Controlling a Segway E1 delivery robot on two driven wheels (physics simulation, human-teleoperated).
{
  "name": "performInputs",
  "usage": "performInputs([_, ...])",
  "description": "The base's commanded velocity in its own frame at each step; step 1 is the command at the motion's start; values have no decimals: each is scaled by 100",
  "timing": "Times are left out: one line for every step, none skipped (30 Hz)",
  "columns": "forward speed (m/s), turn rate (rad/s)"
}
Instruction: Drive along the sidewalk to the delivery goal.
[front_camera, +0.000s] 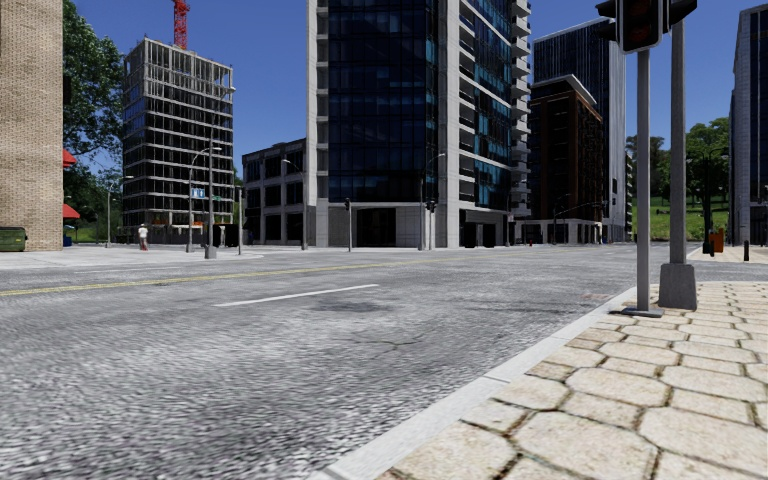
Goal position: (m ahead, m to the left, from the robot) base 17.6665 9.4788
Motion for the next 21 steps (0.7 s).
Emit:
performInputs([0, 0])
performInputs([0, 0])
performInputs([0, 0])
performInputs([0, 0])
performInputs([0, 0])
performInputs([0, 0])
performInputs([0, 0])
performInputs([0, 0])
performInputs([0, 0])
performInputs([0, 0])
performInputs([0, 0])
performInputs([0, 0])
performInputs([0, 0])
performInputs([0, 0])
performInputs([0, 0])
performInputs([0, 0])
performInputs([0, 0])
performInputs([0, 0])
performInputs([0, 0])
performInputs([0, 0])
performInputs([0, 0])
